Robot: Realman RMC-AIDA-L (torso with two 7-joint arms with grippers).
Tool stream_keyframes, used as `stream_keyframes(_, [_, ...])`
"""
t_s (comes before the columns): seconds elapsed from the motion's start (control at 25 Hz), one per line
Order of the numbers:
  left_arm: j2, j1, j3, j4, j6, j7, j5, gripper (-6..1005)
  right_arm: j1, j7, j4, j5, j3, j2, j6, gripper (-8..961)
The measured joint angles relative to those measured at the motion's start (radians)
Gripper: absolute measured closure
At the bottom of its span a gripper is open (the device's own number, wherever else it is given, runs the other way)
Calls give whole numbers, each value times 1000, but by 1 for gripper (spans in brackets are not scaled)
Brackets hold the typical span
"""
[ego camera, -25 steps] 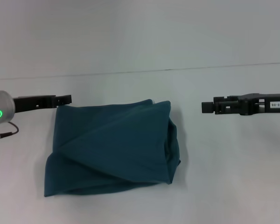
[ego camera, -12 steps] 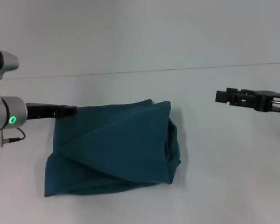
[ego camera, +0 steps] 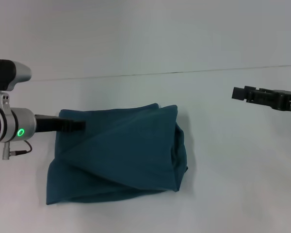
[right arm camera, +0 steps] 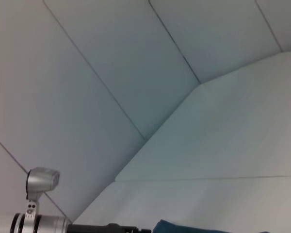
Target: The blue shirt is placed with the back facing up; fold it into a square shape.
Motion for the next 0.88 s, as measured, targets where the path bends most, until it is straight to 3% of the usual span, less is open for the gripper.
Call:
stream_keyframes(0.32, [-6, -1, 31, 3, -6, 0, 2, 324, -3, 1, 1, 0, 21, 0, -2, 13])
stream_keyframes(0.8, [-17, 2, 33, 33, -5, -9, 2, 526, -13, 3, 15, -2, 30, -3, -1, 12])
stream_keyframes(0.88, [-17, 2, 33, 33, -4, -9, 2, 766, -15, 3, 17, -2, 30, -3, 0, 12])
